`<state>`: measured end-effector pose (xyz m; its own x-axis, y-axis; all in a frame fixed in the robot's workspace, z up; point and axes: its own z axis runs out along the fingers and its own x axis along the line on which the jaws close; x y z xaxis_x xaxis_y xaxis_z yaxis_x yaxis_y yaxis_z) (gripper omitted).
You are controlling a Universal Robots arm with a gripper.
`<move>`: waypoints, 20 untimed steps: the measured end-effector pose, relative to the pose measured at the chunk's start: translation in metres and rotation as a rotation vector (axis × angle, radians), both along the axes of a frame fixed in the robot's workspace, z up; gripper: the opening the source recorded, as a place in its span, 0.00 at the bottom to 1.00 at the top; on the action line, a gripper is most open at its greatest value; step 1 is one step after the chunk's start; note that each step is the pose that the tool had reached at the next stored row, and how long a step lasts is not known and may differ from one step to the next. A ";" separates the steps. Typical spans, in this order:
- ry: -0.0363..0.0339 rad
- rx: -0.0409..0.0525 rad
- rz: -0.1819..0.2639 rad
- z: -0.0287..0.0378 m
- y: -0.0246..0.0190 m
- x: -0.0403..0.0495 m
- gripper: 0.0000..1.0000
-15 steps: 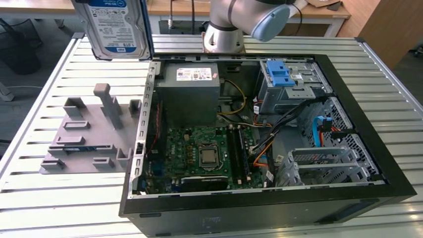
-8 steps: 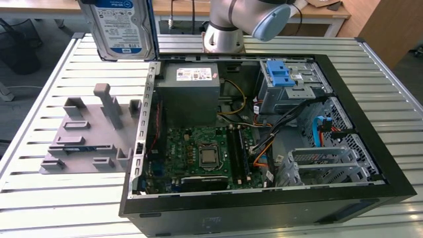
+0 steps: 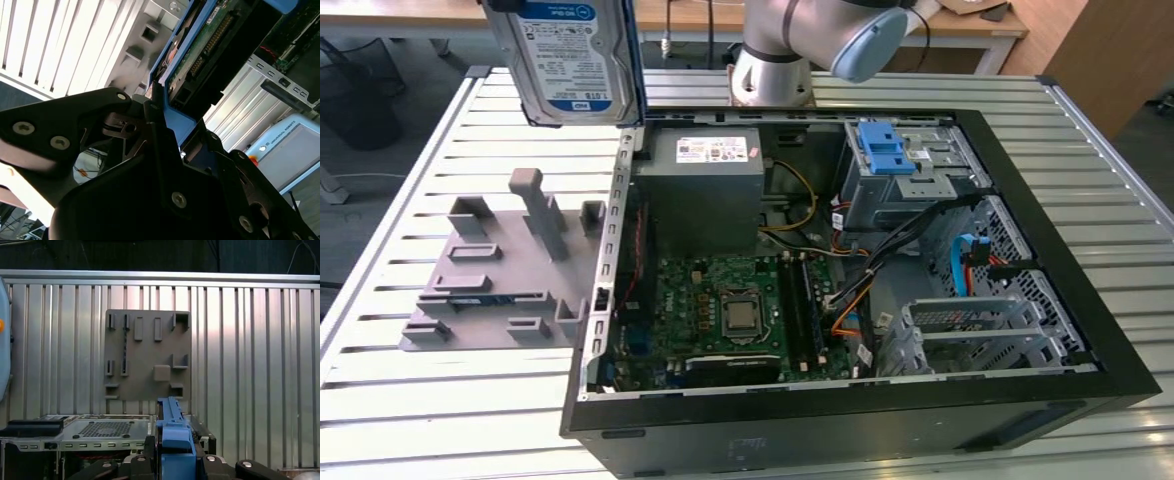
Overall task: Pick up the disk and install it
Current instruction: 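Pick up the disk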
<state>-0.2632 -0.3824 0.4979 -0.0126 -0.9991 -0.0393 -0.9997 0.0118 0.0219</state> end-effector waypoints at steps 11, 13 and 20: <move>-0.0001 0.0002 0.000 0.0000 -0.0070 0.0035 0.36; 0.0000 0.0003 0.000 0.0000 -0.0070 0.0035 0.36; 0.0000 0.0006 0.000 0.0000 -0.0071 0.0047 0.36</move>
<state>-0.2585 -0.3895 0.4979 -0.0124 -0.9991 -0.0399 -0.9997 0.0115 0.0220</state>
